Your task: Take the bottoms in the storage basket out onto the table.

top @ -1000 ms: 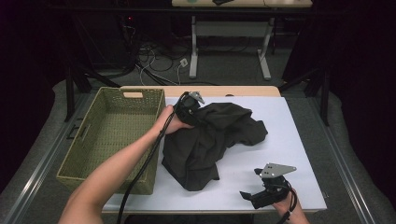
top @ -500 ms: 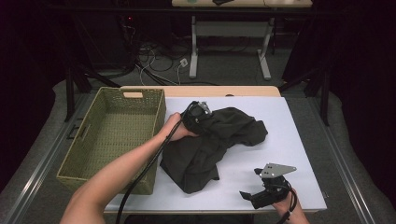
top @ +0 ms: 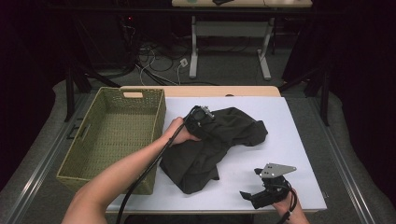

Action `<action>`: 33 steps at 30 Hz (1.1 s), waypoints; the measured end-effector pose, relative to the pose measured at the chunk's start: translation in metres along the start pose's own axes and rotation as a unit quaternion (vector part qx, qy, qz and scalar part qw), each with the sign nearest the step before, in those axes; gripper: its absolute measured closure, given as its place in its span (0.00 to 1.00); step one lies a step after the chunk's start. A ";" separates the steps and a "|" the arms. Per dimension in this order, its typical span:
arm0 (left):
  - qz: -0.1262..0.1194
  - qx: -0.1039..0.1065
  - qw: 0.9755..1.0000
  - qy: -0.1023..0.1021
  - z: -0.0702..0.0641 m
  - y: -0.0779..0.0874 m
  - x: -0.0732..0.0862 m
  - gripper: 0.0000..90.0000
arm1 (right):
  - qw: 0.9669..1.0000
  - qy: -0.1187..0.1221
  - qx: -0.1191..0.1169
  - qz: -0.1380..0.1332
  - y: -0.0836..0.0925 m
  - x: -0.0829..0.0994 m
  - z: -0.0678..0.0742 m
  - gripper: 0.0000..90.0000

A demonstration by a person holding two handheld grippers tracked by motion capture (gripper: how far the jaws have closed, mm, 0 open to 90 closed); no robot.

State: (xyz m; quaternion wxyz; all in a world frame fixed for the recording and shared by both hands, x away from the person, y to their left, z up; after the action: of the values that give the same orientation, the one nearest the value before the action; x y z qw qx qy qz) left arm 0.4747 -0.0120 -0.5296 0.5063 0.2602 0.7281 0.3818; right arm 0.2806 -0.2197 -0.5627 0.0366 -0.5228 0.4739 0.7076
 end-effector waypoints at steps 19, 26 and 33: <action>-0.050 -0.040 0.998 -0.001 -0.020 0.072 0.005 0.00 | 1.000 -0.002 -0.002 -0.002 0.000 -0.001 0.000 0.01; -0.054 -0.058 0.997 0.007 -0.021 0.093 0.025 0.00 | 1.000 -0.005 -0.002 0.004 0.000 0.000 0.001 0.01; -0.056 -0.070 0.996 0.018 -0.024 0.109 0.050 0.00 | 1.000 -0.003 -0.002 0.003 -0.001 0.000 0.000 0.01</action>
State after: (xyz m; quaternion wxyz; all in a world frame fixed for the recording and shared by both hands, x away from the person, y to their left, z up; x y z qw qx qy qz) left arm 0.4342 0.0816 -0.4629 0.5307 0.1759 0.7223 0.4071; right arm 0.2811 -0.2190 -0.5630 0.0347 -0.5190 0.4744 0.7102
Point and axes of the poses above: each handheld gripper's, and its own axes: y roughly backward along the jaws, x roughly out of its underside, z roughly to its left, the point moved 5 cm from there along -y, roughly forward along the jaws, and after that the axes turned 6 degrees about x, right-handed, at the moved point
